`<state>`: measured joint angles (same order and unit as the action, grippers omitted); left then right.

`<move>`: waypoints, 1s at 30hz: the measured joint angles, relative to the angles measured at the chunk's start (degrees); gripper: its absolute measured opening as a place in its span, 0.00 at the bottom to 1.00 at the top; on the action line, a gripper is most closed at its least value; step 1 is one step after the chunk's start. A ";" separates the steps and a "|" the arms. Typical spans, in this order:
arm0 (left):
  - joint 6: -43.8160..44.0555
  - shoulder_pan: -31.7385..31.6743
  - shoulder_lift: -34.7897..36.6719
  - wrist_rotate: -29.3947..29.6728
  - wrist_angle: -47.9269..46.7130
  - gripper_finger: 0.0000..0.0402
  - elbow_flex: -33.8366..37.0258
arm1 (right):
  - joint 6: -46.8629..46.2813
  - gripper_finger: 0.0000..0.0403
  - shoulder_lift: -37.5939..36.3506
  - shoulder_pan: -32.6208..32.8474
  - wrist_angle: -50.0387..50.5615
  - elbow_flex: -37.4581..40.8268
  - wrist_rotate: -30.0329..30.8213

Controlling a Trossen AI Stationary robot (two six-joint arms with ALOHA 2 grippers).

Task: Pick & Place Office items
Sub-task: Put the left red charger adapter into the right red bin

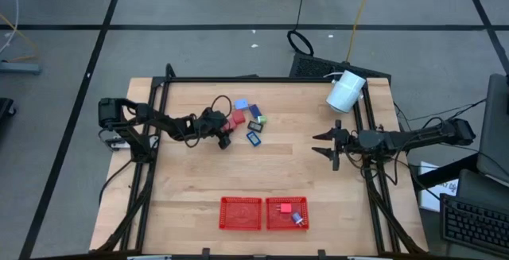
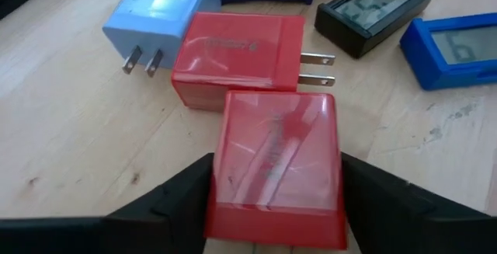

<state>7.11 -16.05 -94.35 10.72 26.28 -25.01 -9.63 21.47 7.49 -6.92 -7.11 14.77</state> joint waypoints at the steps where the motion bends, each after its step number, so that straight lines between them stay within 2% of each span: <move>1: -0.33 0.03 0.00 -0.02 0.01 0.56 0.02 | 0.01 0.49 0.00 0.00 -0.02 0.00 0.01; 3: -0.66 0.04 0.00 -0.27 -0.06 0.53 0.02 | 0.00 0.49 0.00 0.00 -0.02 0.00 0.02; 12: -0.63 0.45 0.71 0.04 -0.90 0.53 0.02 | -0.20 0.49 0.00 0.00 -0.06 0.00 0.10; 16: -2.46 2.36 3.55 2.36 -2.60 0.53 0.17 | -0.20 0.49 0.00 0.00 -0.07 0.00 0.12; 25: -11.24 10.64 12.54 14.68 -4.49 0.53 0.15 | -0.20 0.49 0.00 -0.01 -0.20 0.00 0.15; 30: -16.43 15.56 14.75 22.15 -4.59 0.53 0.09 | -0.20 0.49 0.00 0.00 -0.54 0.00 0.15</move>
<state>-9.33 -0.49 -79.60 32.87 21.69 -24.93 -9.82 21.47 7.48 -7.46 -7.11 14.92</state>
